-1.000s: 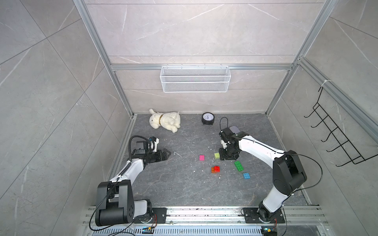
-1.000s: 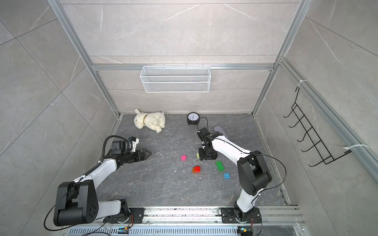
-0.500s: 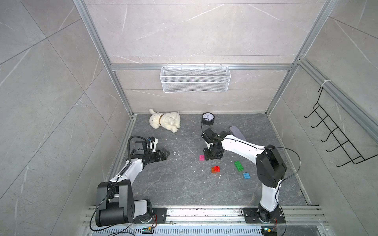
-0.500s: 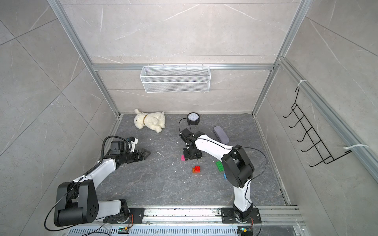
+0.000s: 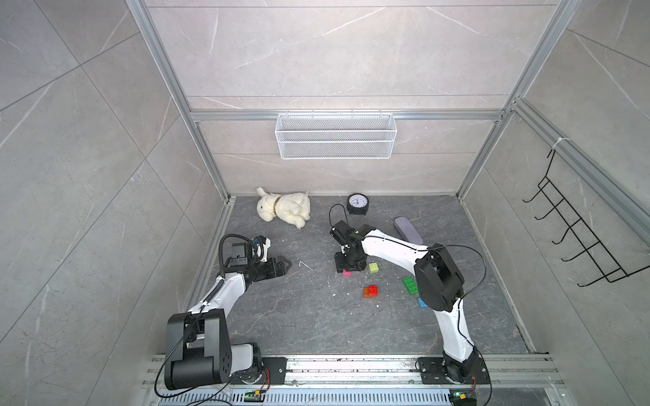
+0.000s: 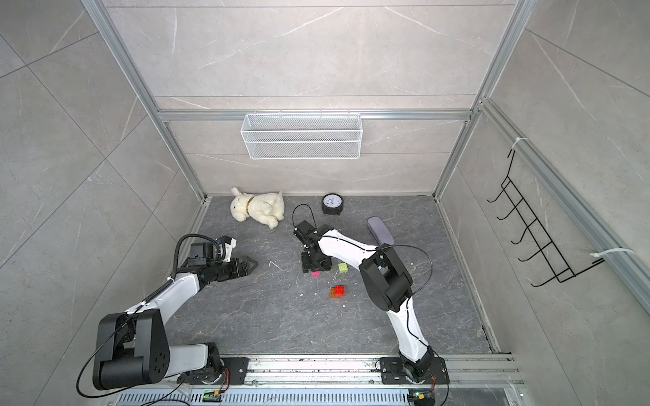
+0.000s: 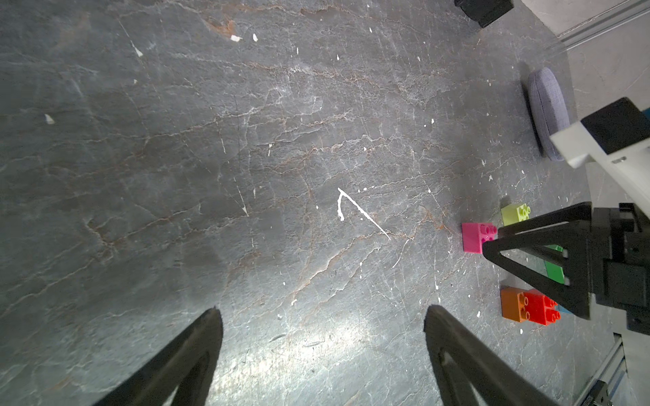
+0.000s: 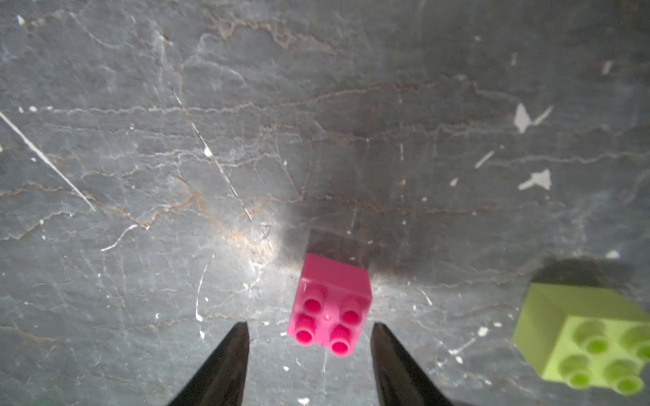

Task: Assemble the letter y with lego
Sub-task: Move the lego brick at the center of the board.

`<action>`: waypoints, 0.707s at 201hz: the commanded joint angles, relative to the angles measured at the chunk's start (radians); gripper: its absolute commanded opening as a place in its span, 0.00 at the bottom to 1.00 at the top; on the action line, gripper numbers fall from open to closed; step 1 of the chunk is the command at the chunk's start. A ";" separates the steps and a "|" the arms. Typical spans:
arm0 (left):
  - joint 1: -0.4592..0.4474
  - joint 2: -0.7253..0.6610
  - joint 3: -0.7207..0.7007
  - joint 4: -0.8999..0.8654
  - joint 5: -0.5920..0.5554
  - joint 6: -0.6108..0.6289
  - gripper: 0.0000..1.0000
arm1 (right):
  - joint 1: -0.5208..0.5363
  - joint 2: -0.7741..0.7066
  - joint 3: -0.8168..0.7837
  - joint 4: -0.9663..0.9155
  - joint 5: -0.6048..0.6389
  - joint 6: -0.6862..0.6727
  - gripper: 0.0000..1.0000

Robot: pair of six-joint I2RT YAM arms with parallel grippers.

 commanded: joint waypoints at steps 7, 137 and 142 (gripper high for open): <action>0.010 -0.007 0.037 -0.009 0.004 0.031 0.93 | 0.004 0.066 0.072 -0.054 0.020 0.005 0.56; 0.013 -0.005 0.034 -0.006 0.018 0.020 0.93 | 0.051 -0.089 -0.111 -0.070 0.101 0.147 0.36; 0.015 -0.005 0.034 -0.006 0.020 0.017 0.93 | 0.056 -0.106 -0.134 -0.061 0.100 0.164 0.36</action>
